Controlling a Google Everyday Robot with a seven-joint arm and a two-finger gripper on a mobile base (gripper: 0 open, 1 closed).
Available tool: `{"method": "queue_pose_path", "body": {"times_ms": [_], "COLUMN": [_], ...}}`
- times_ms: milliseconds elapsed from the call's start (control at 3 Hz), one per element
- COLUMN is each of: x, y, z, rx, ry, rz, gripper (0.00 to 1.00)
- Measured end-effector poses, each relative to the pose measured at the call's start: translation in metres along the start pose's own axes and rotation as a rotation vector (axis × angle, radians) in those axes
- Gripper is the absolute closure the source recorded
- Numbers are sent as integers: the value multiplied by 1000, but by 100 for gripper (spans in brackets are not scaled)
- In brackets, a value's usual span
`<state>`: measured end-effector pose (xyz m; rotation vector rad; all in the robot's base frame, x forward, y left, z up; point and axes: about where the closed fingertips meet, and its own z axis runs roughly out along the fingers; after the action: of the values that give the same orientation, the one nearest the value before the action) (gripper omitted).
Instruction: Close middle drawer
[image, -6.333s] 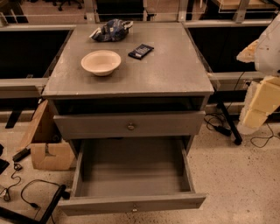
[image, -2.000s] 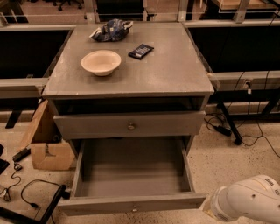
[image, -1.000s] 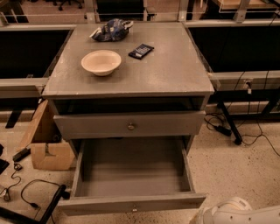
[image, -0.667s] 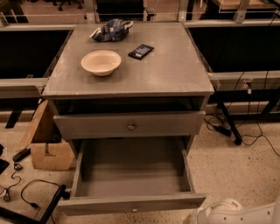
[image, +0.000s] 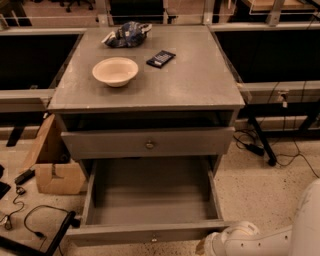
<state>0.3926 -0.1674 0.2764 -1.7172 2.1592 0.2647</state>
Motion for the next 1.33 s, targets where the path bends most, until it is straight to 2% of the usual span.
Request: {"method": "queue_pose_path", "body": {"times_ms": [667,1000,1333], "x": [-10,-19,-36], "y": [-4,-13,-32], "z": [5,7,10], "rx": [4,9,24], "ry": [-6,-6,-2], "rz": [-31,-52,-78], "gripper": [100,100,100]}}
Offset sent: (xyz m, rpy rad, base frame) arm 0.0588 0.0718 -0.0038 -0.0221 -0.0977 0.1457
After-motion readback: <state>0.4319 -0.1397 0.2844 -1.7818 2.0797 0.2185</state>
